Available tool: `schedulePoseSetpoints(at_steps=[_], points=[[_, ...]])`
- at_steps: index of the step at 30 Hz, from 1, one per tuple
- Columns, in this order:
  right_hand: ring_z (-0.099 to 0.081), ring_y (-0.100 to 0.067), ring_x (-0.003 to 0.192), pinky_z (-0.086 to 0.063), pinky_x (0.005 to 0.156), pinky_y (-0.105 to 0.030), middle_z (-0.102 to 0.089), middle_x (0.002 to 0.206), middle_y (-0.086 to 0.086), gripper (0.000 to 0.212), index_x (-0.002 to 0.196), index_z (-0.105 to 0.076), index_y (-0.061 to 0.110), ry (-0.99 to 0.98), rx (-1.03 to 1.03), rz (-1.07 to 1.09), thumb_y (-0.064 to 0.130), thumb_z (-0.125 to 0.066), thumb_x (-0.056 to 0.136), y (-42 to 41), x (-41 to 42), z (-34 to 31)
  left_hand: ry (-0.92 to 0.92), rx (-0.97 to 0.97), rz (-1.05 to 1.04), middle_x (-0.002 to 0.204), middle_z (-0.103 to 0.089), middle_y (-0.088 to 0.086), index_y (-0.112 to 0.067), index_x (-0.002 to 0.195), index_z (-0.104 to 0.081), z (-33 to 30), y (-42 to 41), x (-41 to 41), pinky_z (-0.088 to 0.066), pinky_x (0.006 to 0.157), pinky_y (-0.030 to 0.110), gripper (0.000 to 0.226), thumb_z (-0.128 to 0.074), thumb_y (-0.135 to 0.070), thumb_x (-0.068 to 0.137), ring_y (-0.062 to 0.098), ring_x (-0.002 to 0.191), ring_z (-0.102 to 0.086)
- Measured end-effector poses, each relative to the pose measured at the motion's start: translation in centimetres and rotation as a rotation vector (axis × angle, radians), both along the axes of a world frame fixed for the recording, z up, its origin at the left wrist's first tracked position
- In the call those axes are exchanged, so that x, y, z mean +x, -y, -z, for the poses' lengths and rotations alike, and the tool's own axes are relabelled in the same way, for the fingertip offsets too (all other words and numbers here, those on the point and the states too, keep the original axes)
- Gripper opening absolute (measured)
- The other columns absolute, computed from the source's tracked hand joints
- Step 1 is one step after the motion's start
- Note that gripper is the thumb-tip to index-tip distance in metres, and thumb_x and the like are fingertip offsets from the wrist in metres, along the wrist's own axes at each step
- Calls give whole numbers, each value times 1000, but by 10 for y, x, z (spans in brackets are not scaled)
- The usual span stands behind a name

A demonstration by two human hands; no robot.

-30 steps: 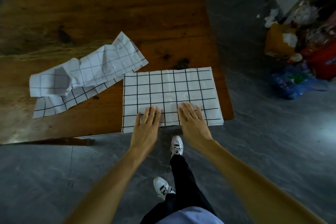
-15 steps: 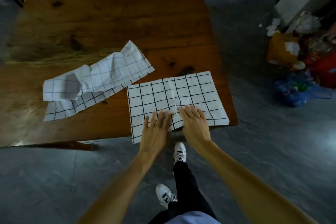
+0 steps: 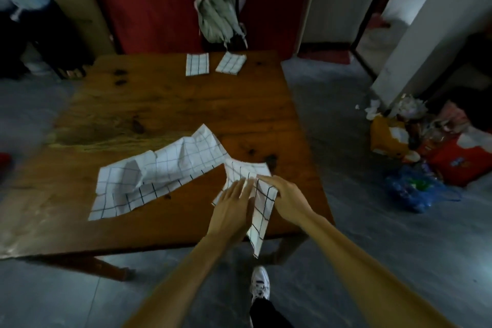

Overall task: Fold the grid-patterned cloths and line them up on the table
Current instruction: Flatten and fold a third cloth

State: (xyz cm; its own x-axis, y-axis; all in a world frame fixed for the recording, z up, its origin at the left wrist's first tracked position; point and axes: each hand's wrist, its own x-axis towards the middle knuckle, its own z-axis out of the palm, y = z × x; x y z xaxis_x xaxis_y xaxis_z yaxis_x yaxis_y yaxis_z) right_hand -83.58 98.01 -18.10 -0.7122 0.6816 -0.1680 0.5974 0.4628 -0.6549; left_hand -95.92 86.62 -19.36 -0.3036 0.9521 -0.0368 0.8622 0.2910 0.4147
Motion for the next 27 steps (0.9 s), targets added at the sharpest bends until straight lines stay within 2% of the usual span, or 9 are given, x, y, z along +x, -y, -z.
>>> schedulePoseSetpoints(at_steps=[5, 9, 11, 14, 16, 18, 21, 24, 27], points=[[-50, -12, 124, -46, 102, -34, -51, 139, 4, 57, 135, -50, 31, 10, -55, -70, -6, -48, 91, -8, -12, -44, -30, 156, 2, 155, -25, 4, -21, 146, -31, -43, -18, -28, -12, 118, 39, 45, -37, -25, 102, 19, 145, -14], [-57, 9, 89, -45, 79, -13, -63, 101, 16, 39, 122, -61, 24, -102, -64, -114, -1, -51, 93, -10, -14, -83, 22, 271, 5, 120, -60, 3, -20, 116, -58, -67, -20, -40, -33, 100, 32, 52, -20, -50, 97, 20, 118, -48], [-57, 12, 87, -47, 77, -11, -62, 90, 21, 35, 114, -64, 26, -178, -78, -97, 1, -54, 92, -10, -15, -95, 38, 364, -15, 105, -63, 1, -20, 105, -61, -73, -19, -46, -34, 88, 27, 42, -27, -44, 97, 18, 102, -53], [-60, 3, 101, -49, 86, -17, -63, 101, 21, 37, 111, -64, 31, -299, -132, -30, 1, -55, 92, -13, -16, -106, 57, 476, -57, 98, -66, 2, -15, 100, -65, -87, -20, -54, -35, 79, 25, 21, -48, -26, 95, 17, 93, -55], [-64, -8, 82, -53, 75, -23, -67, 98, 12, 36, 107, -63, 33, -378, -171, 34, 2, -51, 94, -15, -18, -112, 68, 518, -58, 94, -66, 1, -14, 97, -66, -97, -21, -58, -37, 72, 19, 12, -55, -16, 93, 13, 87, -55], [-51, -15, 60, -44, 57, -26, -67, 84, 1, 25, 105, -66, 26, -456, -214, 88, 12, -47, 98, -16, -20, -120, 86, 514, -44, 92, -65, -2, -15, 95, -65, -108, -21, -62, -38, 67, 15, 9, -55, -14, 94, 8, 82, -52], [-50, -15, 64, -42, 62, -27, -57, 73, -4, 35, 106, -65, 7, -578, -264, 113, 28, -37, 103, -16, -27, -130, 73, 560, -53, 85, -64, -1, -14, 91, -64, -119, -25, -68, -41, 63, 19, 9, -57, -8, 92, 11, 75, -53], [-62, 3, 86, -48, 76, -15, -66, 94, 12, 27, 108, -65, 26, -596, -178, 107, 40, -45, 98, -13, -34, -144, 72, 587, -112, 82, -63, -3, -15, 89, -64, -129, -29, -73, -46, 62, 24, 6, -59, -12, 91, 13, 74, -56], [-63, 2, 89, -50, 77, -15, -68, 95, 9, 15, 103, -65, 26, -608, -11, 114, 35, -56, 94, -14, -41, -151, 60, 619, -101, 82, -63, -5, -16, 90, -63, -135, -31, -78, -49, 63, 27, 4, -60, -15, 92, 11, 74, -56]])
